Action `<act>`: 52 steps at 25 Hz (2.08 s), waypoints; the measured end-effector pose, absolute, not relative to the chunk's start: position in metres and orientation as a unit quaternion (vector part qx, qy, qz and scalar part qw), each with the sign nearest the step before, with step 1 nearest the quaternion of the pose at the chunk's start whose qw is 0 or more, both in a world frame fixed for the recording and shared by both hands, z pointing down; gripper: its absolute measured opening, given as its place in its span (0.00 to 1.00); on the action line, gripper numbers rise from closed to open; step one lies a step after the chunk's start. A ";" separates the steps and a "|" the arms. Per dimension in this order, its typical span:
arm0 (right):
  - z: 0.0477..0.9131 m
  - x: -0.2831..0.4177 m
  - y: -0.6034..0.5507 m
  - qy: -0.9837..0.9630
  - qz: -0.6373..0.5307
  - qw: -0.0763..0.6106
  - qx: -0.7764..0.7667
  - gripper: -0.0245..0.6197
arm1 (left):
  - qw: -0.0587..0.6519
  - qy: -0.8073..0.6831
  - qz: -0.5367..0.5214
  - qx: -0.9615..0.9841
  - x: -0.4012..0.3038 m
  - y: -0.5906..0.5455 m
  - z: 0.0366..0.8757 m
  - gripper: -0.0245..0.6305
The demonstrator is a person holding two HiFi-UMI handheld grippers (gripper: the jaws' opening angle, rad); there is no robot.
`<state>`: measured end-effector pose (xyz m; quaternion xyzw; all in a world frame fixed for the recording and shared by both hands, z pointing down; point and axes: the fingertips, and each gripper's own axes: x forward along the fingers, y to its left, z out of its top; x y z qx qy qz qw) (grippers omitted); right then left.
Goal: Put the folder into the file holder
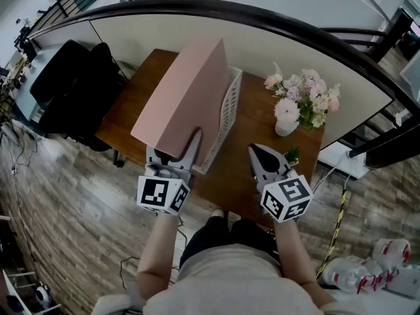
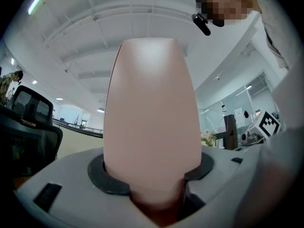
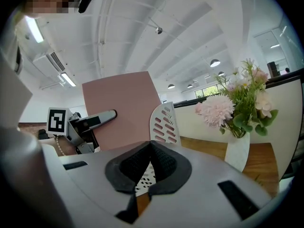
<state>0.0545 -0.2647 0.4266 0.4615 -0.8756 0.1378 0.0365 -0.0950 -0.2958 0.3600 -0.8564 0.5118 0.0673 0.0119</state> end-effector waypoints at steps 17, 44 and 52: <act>0.443 0.066 -0.274 -0.865 0.157 0.038 0.475 0.05 | -0.023 0.513 0.006 -0.858 -0.079 -0.319 0.407 0.50; 0.470 0.055 -0.275 -0.865 0.188 0.054 0.462 0.05 | -0.040 0.499 -0.022 -0.866 -0.074 -0.321 0.447 0.52; 0.473 0.056 -0.273 -0.862 0.195 0.050 0.465 0.05 | -0.049 0.498 -0.052 -0.864 -0.072 -0.319 0.464 0.53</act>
